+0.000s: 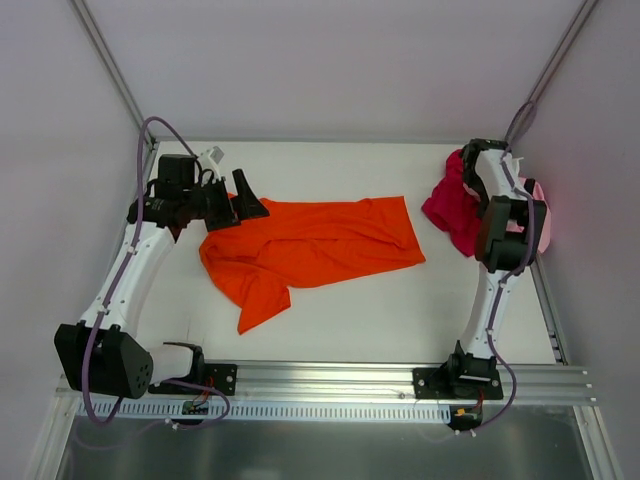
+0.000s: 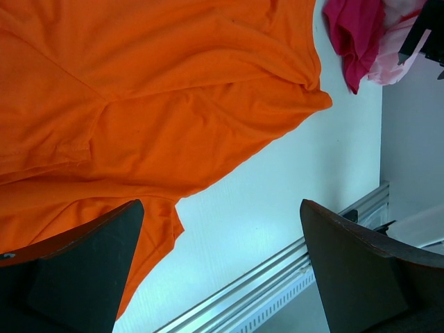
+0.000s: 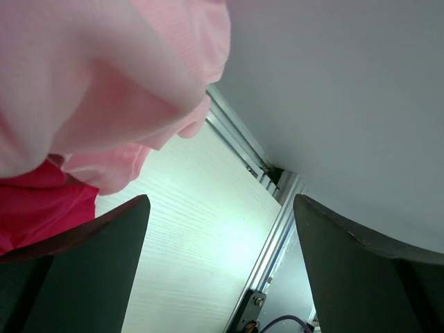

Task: Fold and stack the t-shirts
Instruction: Grap the side of the flattened tshirt closest away from the robot with both arms

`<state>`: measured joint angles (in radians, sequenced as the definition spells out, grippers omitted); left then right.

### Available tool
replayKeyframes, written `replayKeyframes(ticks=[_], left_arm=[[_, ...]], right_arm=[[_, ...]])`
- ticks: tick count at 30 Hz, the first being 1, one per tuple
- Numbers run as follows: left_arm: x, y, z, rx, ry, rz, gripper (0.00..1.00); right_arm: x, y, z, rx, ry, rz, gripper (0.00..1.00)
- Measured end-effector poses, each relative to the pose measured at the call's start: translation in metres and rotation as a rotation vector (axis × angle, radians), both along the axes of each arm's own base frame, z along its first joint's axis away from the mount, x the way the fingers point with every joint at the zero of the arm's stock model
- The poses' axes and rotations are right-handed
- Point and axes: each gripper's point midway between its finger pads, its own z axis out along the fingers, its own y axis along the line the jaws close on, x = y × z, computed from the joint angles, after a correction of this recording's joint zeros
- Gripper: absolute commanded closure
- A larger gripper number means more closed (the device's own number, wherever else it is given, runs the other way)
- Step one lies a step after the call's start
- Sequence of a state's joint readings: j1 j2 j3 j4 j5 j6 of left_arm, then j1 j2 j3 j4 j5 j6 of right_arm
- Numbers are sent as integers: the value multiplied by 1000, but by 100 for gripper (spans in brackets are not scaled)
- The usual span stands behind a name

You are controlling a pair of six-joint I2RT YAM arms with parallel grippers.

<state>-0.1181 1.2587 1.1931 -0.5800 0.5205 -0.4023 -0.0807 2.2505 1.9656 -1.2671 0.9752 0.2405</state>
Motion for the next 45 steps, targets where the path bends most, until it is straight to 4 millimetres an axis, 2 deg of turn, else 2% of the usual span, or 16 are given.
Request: replayKeyframes(ticks=[3, 5, 7, 11, 13, 16, 19, 23, 26, 31, 34, 40, 45], left_arm=[[-4, 0, -4, -3, 4, -3, 1], [-5, -1, -7, -6, 6, -3, 1], [-6, 1, -12, 0, 16, 8, 2], [-8, 7, -32, 47, 59, 54, 3], [-14, 8, -48, 85, 97, 76, 4], [-30, 6, -66, 141, 161, 87, 4], [-53, 8, -82, 176, 193, 96, 4], [-89, 21, -102, 207, 263, 129, 4], [-105, 27, -103, 219, 286, 152, 4], [-122, 28, -98, 212, 315, 183, 4], [-129, 27, -105, 202, 356, 203, 4], [-155, 24, -145, 174, 492, 215, 5], [-159, 21, -160, 159, 531, 211, 5]], right_arm=[[-4, 10, -4, 99, -50, 14, 14], [-13, 25, -7, 198, -96, 36, 17], [-21, 52, 4, 344, -159, 83, 20], [-2, 102, 35, 519, -285, 229, 19], [-2, 135, 42, 586, -290, 326, 20], [-18, 188, 41, 706, -250, 450, 20], [-43, 223, 27, 797, -185, 517, 21], [-69, 236, -1, 841, -86, 515, 21], [-78, 236, -12, 844, -47, 506, 21], [-75, 239, -14, 844, -56, 517, 22], [-74, 241, -14, 843, -56, 525, 22], [-72, 249, -24, 845, -33, 537, 23], [-66, 252, -36, 844, -24, 533, 24]])
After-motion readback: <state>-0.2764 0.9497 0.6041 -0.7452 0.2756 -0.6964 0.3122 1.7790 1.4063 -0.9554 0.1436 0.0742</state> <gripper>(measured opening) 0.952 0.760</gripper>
